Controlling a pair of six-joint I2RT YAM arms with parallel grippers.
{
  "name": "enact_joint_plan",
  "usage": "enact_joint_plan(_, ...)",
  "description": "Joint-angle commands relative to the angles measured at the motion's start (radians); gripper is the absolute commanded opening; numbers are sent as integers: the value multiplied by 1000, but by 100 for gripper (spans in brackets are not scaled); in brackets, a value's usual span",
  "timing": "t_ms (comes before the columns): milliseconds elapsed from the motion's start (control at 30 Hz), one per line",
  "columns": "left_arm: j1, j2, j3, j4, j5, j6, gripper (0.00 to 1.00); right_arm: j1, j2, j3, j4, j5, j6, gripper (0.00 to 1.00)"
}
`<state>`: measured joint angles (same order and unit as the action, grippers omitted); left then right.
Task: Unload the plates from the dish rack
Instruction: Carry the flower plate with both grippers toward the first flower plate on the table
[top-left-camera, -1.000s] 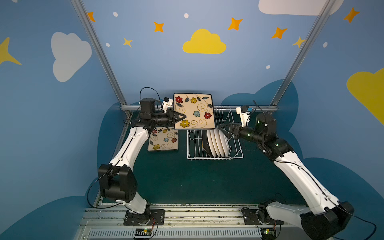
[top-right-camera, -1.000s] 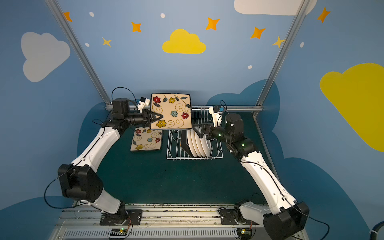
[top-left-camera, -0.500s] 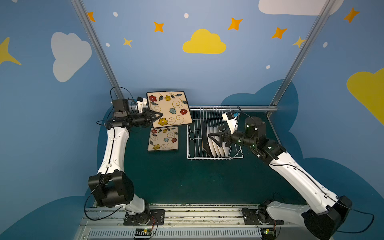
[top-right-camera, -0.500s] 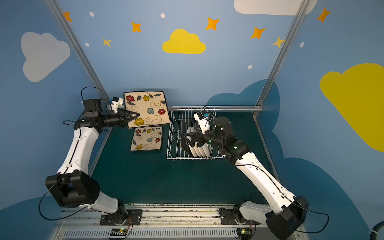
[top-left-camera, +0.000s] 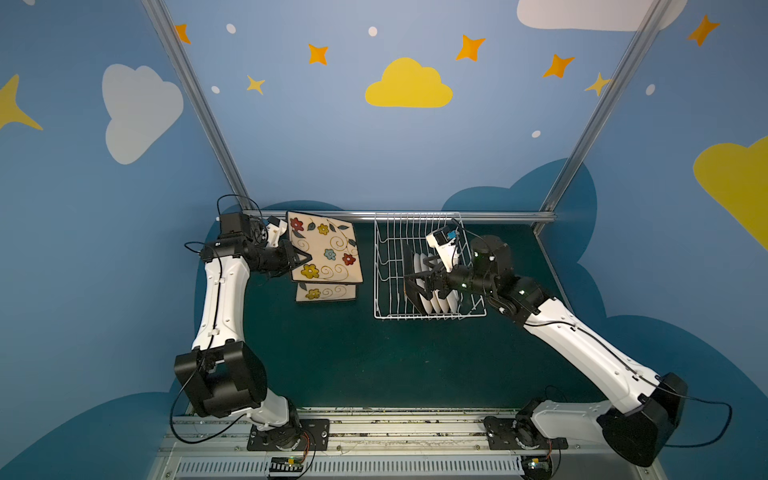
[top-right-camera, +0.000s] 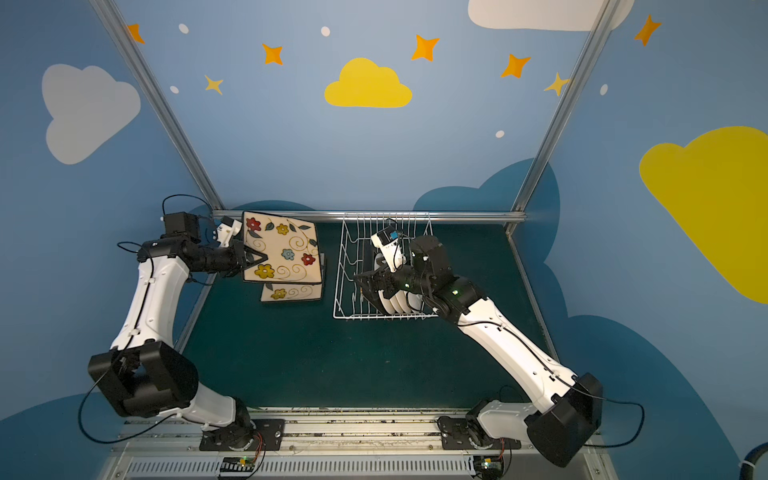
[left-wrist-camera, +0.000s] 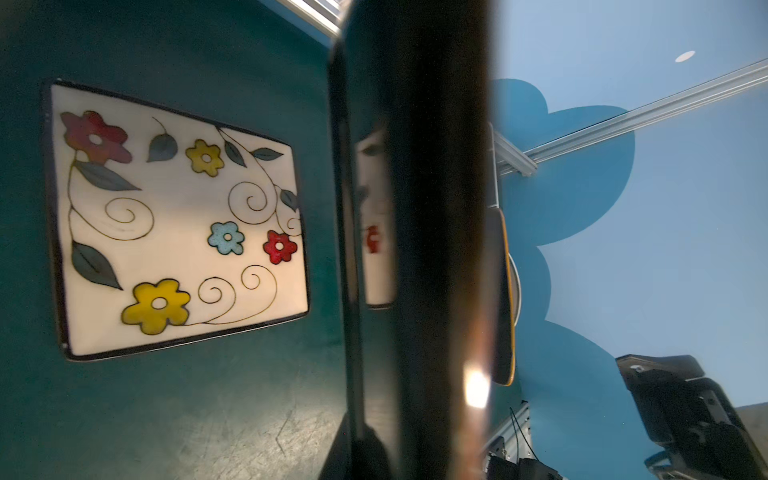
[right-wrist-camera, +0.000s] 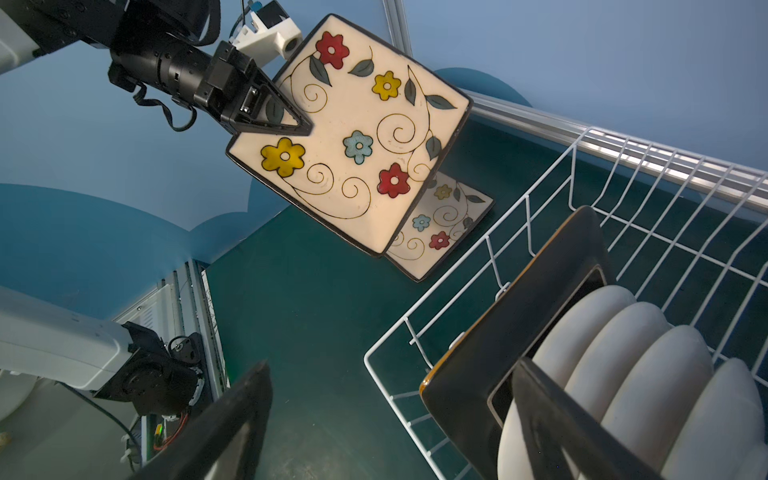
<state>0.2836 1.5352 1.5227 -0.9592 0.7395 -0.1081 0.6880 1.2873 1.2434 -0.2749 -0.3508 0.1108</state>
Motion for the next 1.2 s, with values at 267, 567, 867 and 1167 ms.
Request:
enact_joint_plan(267, 16, 75, 2, 136, 31, 103, 3, 25, 17, 55, -29, 22, -43, 90)
enact_joint_plan(567, 16, 160, 4, 165, -22, 196, 3, 34, 44, 83, -50, 24, -40, 90)
enact_joint_plan(867, 17, 292, 46, 200, 49, 233, 3, 42, 62, 102, -78, 32, -42, 90)
enact_joint_plan(1167, 18, 406, 97, 229, 109, 221, 3, 63, 76, 104, -73, 46, -16, 90)
